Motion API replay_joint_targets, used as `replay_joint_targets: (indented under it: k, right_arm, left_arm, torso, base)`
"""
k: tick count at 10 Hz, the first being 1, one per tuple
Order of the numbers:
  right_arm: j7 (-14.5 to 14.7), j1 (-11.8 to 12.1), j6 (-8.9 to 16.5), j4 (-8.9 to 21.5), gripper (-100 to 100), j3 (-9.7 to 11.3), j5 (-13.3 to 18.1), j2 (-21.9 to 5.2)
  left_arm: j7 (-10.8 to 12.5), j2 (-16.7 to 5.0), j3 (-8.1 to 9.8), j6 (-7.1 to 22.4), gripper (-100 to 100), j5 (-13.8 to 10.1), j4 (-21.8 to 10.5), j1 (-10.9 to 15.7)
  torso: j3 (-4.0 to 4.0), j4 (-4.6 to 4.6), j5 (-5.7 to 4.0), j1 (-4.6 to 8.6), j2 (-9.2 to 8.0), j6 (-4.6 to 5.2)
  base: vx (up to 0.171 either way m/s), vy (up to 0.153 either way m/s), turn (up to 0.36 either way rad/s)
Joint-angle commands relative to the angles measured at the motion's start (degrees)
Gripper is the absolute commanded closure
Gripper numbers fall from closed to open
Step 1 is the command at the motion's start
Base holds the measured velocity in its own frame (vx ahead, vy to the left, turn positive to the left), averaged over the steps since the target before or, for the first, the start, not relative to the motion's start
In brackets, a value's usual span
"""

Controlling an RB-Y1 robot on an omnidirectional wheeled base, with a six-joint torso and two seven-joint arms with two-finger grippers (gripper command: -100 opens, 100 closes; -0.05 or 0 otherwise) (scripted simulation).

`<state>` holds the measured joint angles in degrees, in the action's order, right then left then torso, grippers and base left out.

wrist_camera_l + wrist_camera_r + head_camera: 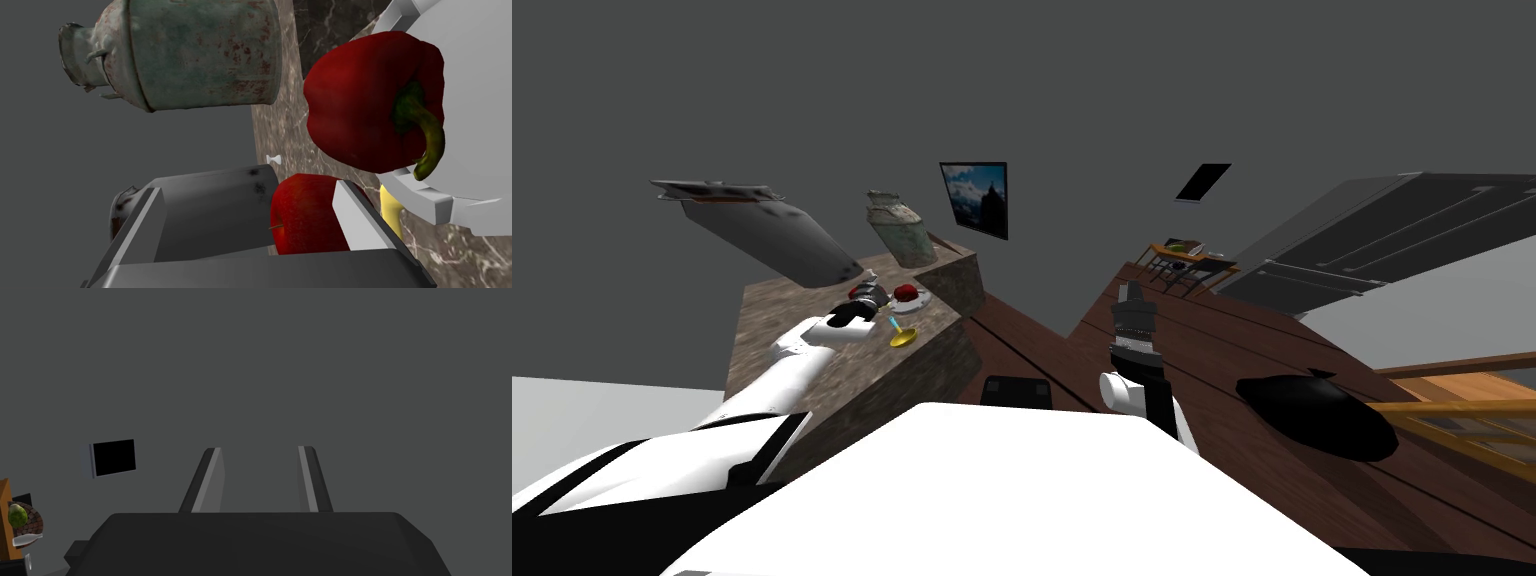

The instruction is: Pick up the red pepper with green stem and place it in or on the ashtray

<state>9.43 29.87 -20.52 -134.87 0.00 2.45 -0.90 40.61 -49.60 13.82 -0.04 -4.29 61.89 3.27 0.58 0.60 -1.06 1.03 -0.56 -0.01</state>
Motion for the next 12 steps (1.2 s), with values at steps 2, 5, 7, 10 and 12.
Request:
replay_joint_targets:
  k: [2, 5, 7, 10, 12]
  right_arm:
    - [0.00, 0.00, 0.00, 0.00, 0, 0.00, 0.00, 0.00]
    - [0.00, 0.00, 0.00, 0.00, 0, 0.00, 0.00, 0.00]
    - [0.00, 0.00, 0.00, 0.00, 0, 0.00, 0.00, 0.00]
    - [0.00, 0.00, 0.00, 0.00, 0, 0.00, 0.00, 0.00]
    - [0.00, 0.00, 0.00, 0.00, 0, 0.00, 0.00, 0.00]
  left_arm:
    - [4.17, -0.68, -0.23, 0.03, -100, 1.17, 0.35, -0.62]
    - [8.89, -2.34, -0.91, -0.33, -100, 3.58, 0.31, -1.81]
    - [12.33, -3.99, -1.59, -0.69, -100, 5.98, 0.27, -2.99]
    - [12.89, -3.90, -1.52, -0.65, 0, 5.92, 0.38, -3.02]
    - [12.86, -3.90, -1.52, -0.65, 0, 5.91, 0.38, -3.02]
  torso:
    - [-0.01, 0.00, 0.00, 0.00, 0.02, 0.00]
    - [-0.01, 0.00, 0.00, 0.02, 0.01, 0.01]
    - [0.01, 0.00, 0.00, 0.01, -0.01, 0.00]
    - [0.02, 0.01, 0.01, -0.04, -0.05, 0.01]
    - [0.04, 0.01, 0.02, -0.05, -0.07, 0.00]
  base:
    - [0.022, -0.012, -0.004]
    - [0.021, -0.016, -0.011]
    - [0.023, -0.019, -0.017]
    - [0.005, -0.003, 0.000]
    - [0.000, 0.000, 0.000]
